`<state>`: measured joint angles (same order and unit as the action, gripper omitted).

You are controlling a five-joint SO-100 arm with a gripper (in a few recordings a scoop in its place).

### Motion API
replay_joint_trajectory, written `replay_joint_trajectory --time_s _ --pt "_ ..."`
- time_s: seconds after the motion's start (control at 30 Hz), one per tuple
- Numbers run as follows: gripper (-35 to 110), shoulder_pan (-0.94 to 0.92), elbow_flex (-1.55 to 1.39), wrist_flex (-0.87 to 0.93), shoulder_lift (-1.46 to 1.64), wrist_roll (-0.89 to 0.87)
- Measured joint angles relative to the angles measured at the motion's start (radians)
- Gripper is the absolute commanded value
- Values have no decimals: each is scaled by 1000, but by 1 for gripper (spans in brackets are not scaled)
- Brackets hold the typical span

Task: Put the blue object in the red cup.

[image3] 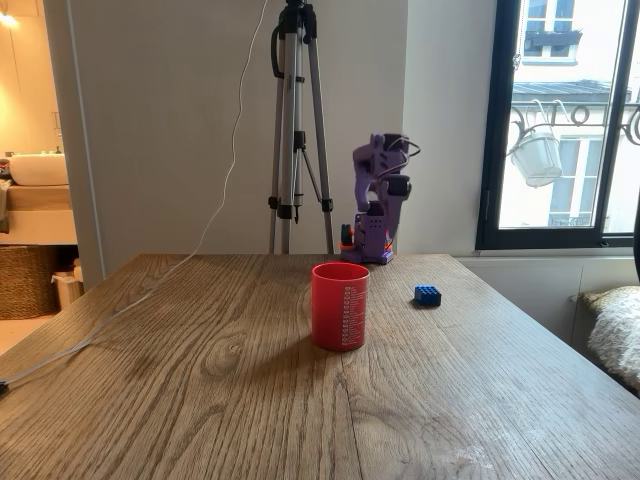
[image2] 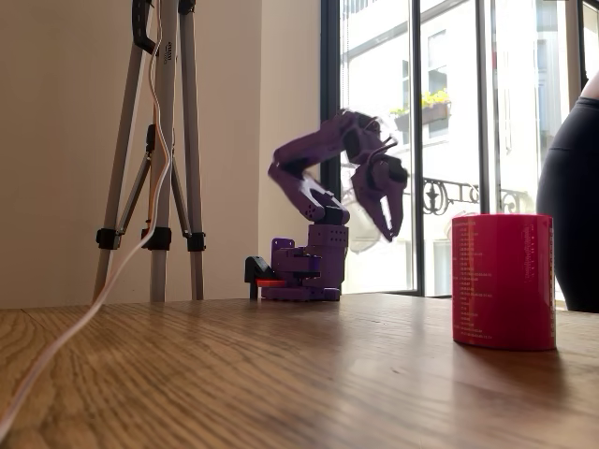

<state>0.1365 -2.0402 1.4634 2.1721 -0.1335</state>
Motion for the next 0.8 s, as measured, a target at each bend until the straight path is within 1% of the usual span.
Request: replay_joint_trajectory --time_s 0.07,0.13,0.23,0.3,0.5,0.67,0.8 --pt "1 2 176 20 -221 -57" --pt "1 43 318 67 -407 -133" --pt "1 80 431 94 -549 -206" --pt "1 114 502 69 -637 -270" --pt "1 137 572 34 -739 -351" --pt "1 137 612 -48 -808 -345" --pt "1 129 637 -69 -834 -336"
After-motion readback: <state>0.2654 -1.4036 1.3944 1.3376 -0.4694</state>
